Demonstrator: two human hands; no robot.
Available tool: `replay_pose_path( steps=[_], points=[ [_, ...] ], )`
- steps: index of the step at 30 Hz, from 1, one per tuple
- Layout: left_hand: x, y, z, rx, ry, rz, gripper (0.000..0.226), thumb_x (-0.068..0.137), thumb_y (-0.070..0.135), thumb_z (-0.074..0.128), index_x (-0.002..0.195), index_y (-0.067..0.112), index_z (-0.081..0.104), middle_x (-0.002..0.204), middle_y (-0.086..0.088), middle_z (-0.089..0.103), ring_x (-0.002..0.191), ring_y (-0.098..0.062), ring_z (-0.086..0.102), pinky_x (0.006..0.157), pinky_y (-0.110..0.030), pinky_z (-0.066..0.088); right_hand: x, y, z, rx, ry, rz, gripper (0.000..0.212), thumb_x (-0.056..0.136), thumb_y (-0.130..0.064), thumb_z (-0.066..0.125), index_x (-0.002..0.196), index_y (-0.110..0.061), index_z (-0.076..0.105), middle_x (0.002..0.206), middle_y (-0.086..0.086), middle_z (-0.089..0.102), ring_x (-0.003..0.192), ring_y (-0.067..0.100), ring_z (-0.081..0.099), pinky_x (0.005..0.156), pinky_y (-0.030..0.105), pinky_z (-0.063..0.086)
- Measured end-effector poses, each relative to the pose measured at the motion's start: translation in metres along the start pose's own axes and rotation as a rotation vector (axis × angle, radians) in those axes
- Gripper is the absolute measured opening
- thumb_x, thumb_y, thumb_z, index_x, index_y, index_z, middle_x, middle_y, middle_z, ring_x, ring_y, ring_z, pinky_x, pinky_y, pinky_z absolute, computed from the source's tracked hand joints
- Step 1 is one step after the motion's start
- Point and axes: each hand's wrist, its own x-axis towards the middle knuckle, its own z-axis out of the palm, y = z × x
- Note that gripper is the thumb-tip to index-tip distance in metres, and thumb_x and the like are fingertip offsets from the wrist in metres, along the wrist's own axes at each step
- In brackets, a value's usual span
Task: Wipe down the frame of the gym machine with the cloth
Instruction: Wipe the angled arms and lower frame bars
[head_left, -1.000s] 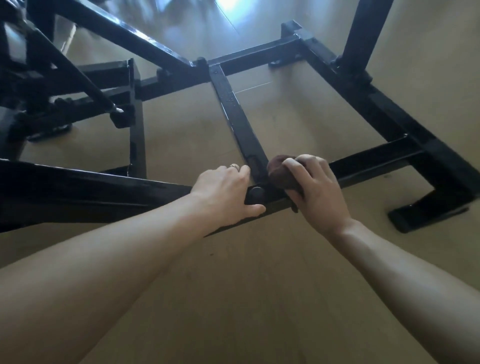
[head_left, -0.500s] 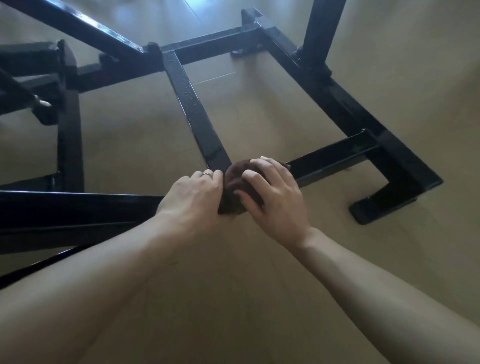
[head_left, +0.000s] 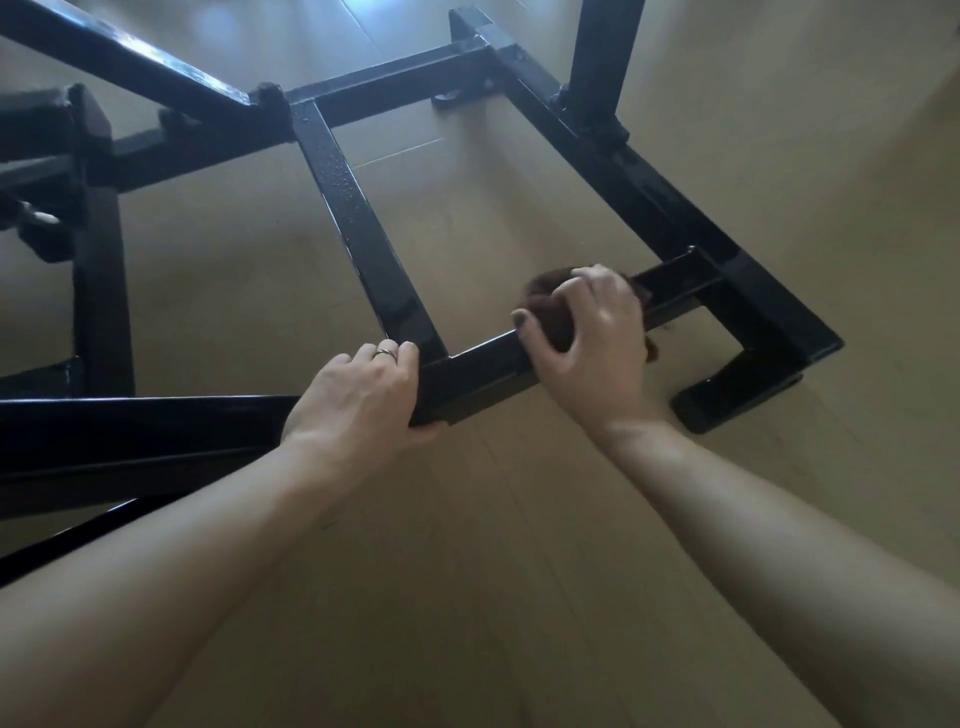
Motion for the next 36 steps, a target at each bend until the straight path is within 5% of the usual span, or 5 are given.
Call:
replay_pose_path(
  steps=[9,19,23,29,36],
  points=[
    [0.003,0.001,0.0,-0.115,-0.027,-0.035,0.057,0.084,0.074,0.05,0.095,0.021,0.031,0.09,0.002,0.047,0.097,-0.024,0.059,0.079,-0.035,0.042,-0.015,-0.016,0.016,0.075,-0.06,-0.345,0.035,0.094,-0.045,0.071,0.094,-0.011,0.069,0.119,0.008,0.067,0.122,0.031,0.059,0.104,0.041,0.045],
    [0.002,0.002,-0.002,-0.042,-0.028,-0.022,0.062,0.082,0.076,0.054,0.093,0.019,0.032,0.086,0.003,0.04,0.09,-0.023,0.059,0.071,-0.032,0.035,0.042,0.091,-0.037,-0.104,0.036,0.232,0.041,0.095,-0.055,0.056,0.105,-0.015,0.055,0.122,0.01,0.055,0.117,0.029,0.052,0.1,0.048,0.049],
    [0.012,0.008,-0.008,0.04,0.067,-0.002,0.077,0.067,0.077,0.069,0.098,0.01,0.049,0.09,-0.009,0.053,0.081,-0.031,0.056,0.07,-0.04,0.039,0.017,0.034,-0.015,-0.032,0.018,0.018,0.035,0.091,-0.046,0.064,0.091,-0.012,0.06,0.105,0.009,0.061,0.107,0.03,0.055,0.101,0.046,0.043],
    [0.075,0.071,-0.028,-0.287,0.123,0.063,0.077,0.077,0.07,0.062,0.121,0.009,0.047,0.117,-0.011,0.056,0.109,-0.033,0.056,0.093,-0.044,0.045,0.015,0.043,-0.019,-0.032,-0.092,-0.182,0.033,0.094,-0.044,0.066,0.1,-0.012,0.065,0.118,0.009,0.063,0.116,0.03,0.058,0.101,0.046,0.048],
    [0.115,0.097,-0.005,-0.315,0.106,0.055,0.051,0.084,0.068,0.056,0.103,0.023,0.043,0.095,0.006,0.062,0.087,-0.023,0.064,0.062,-0.033,0.035,0.063,0.131,-0.065,-0.207,-0.05,0.067,0.036,0.096,-0.044,0.062,0.113,-0.013,0.058,0.123,0.013,0.057,0.114,0.036,0.053,0.092,0.047,0.051]
  ],
)
